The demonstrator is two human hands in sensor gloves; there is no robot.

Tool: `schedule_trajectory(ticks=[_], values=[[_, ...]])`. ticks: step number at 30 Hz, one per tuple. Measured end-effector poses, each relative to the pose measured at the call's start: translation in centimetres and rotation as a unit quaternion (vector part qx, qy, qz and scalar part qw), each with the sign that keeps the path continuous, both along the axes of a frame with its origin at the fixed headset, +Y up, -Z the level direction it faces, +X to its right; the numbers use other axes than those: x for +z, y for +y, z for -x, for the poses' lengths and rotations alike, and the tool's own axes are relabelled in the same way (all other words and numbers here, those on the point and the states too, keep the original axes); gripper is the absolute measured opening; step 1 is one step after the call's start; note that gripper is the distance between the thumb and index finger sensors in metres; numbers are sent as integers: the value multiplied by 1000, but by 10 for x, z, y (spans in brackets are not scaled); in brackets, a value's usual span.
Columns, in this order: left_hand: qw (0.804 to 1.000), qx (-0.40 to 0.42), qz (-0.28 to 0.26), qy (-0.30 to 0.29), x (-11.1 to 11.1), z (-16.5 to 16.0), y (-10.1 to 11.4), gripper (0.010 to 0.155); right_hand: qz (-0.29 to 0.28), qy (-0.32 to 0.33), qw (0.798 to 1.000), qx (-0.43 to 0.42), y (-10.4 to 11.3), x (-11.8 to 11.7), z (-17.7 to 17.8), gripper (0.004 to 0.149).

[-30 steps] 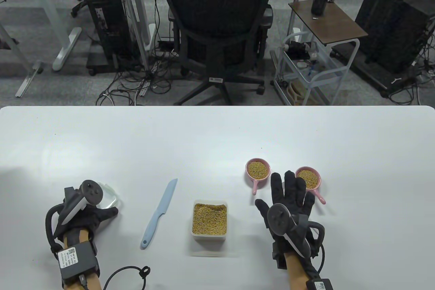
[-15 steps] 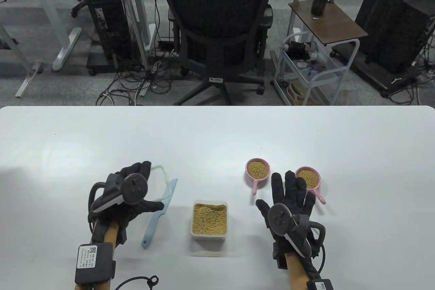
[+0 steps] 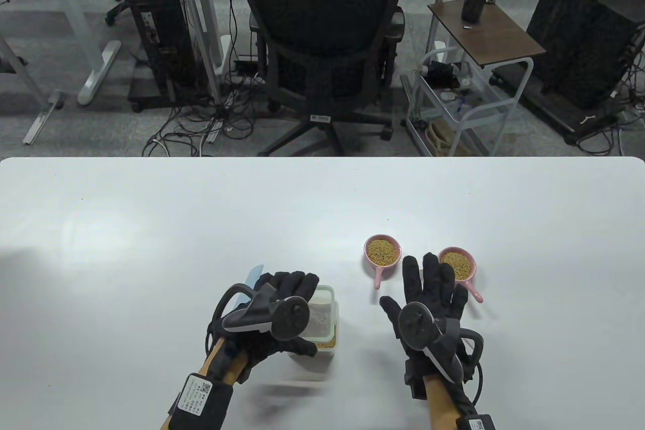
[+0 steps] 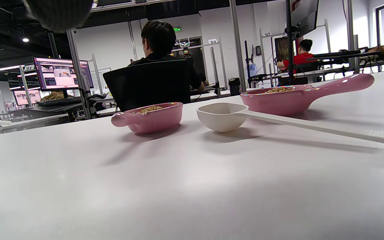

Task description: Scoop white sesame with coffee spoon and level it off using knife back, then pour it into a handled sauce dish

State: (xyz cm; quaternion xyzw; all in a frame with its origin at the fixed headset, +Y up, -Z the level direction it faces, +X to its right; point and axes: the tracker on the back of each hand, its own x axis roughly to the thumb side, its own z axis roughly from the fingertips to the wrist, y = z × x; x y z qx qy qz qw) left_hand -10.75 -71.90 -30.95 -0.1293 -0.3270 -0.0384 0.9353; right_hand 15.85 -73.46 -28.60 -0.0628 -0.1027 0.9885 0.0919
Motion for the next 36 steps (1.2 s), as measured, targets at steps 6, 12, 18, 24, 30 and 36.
schedule_trajectory(ticks=[6,12,18,24,30,36], values=[[1000,-16,2,-3,2,-6,-10,120,-1,-1,1000,-4,0,0,-1,84],[1000,-30,1,-4,4,-6,-16,120,-1,-2,1000,-5,1,0,-1,84],[999,-39,0,5,3,-8,-15,119,-2,-1,1000,-3,1,1,-1,83],[999,-50,-20,4,4,-10,-18,119,-2,-2,1000,-3,2,1,-1,83],[998,-58,-24,-3,6,-11,-20,119,-3,1,1000,0,2,1,0,83],[1000,-10,25,4,3,0,-22,120,-19,16,1000,7,4,4,7,81]])
